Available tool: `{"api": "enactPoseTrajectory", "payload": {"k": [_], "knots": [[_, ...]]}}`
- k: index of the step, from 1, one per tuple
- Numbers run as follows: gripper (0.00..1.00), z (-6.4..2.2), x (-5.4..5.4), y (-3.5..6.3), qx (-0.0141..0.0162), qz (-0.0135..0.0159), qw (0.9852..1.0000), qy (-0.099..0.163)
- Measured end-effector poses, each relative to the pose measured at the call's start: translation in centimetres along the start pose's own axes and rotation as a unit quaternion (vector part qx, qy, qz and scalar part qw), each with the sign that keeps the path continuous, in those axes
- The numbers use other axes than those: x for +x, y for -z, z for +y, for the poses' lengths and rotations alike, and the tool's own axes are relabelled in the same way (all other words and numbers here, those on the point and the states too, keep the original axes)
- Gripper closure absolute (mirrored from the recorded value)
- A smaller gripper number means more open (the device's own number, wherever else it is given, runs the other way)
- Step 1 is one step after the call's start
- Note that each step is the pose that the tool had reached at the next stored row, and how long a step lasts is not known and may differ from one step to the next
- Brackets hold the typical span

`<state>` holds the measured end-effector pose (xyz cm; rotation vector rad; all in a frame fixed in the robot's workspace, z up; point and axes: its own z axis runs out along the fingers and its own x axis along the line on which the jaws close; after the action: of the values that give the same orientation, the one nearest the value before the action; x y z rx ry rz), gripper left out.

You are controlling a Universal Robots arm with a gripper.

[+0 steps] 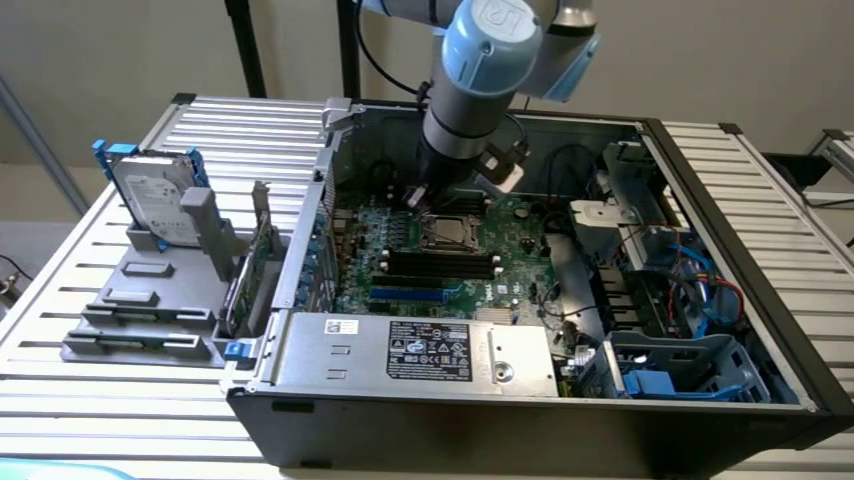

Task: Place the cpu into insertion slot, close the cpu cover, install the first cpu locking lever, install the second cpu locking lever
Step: 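Install the first cpu locking lever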

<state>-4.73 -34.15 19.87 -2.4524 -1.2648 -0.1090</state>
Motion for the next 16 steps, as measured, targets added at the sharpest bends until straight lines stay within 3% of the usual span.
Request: {"api": "enactPoseTrajectory", "payload": {"k": [16], "knots": [[0.89, 0.86, 0.79, -0.14, -0.0056, -0.0076, 1.0, -0.001]]}}
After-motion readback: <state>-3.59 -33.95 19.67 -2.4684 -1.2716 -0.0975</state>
